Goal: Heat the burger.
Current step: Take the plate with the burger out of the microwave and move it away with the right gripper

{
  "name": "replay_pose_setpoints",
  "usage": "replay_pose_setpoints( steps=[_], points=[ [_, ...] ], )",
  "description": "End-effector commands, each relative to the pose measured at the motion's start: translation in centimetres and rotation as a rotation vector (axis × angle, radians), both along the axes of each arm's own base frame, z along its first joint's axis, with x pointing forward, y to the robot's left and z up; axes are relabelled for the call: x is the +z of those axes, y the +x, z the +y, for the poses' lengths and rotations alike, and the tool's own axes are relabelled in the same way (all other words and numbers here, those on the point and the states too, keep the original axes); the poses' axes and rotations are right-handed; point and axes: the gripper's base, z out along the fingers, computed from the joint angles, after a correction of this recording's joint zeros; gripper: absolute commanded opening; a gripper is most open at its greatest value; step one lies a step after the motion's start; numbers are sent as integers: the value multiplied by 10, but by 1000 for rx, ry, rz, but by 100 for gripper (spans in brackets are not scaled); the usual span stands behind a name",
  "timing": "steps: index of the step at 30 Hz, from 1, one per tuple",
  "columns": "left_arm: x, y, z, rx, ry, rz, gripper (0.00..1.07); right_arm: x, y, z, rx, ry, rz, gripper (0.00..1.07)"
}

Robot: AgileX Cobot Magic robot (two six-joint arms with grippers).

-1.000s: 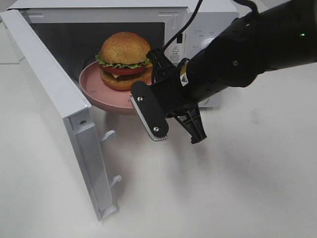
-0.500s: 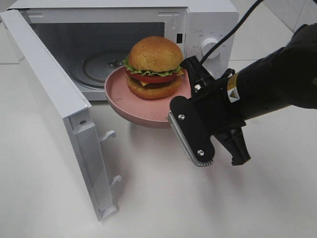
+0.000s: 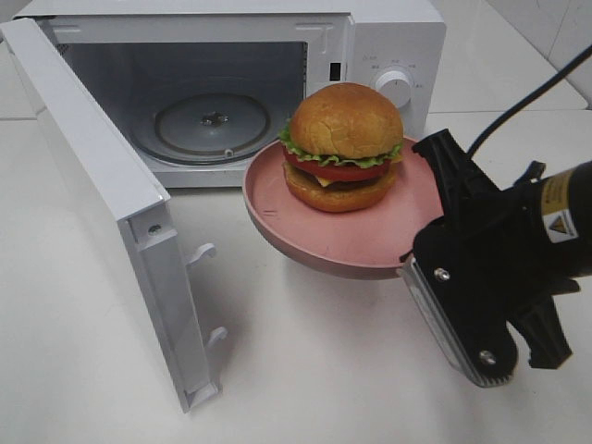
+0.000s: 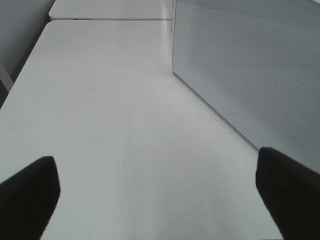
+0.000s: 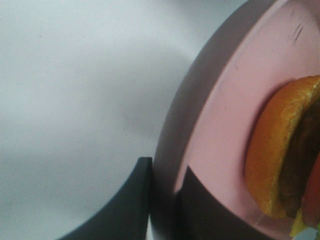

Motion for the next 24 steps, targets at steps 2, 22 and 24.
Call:
replay_pose_setpoints(
  steps=[2,22,24],
  points=[
    [-1,-3,0,2,-4,-14,100,12,-11,-11,-6,37,-63,0],
    [-1,-3,0,2,-4,-14,100,28,-60,-62,-147,44,-97,0],
    [-1,-3,0,2,-4,-14,100,31,-63,-69,-191,43,-106,0]
  ],
)
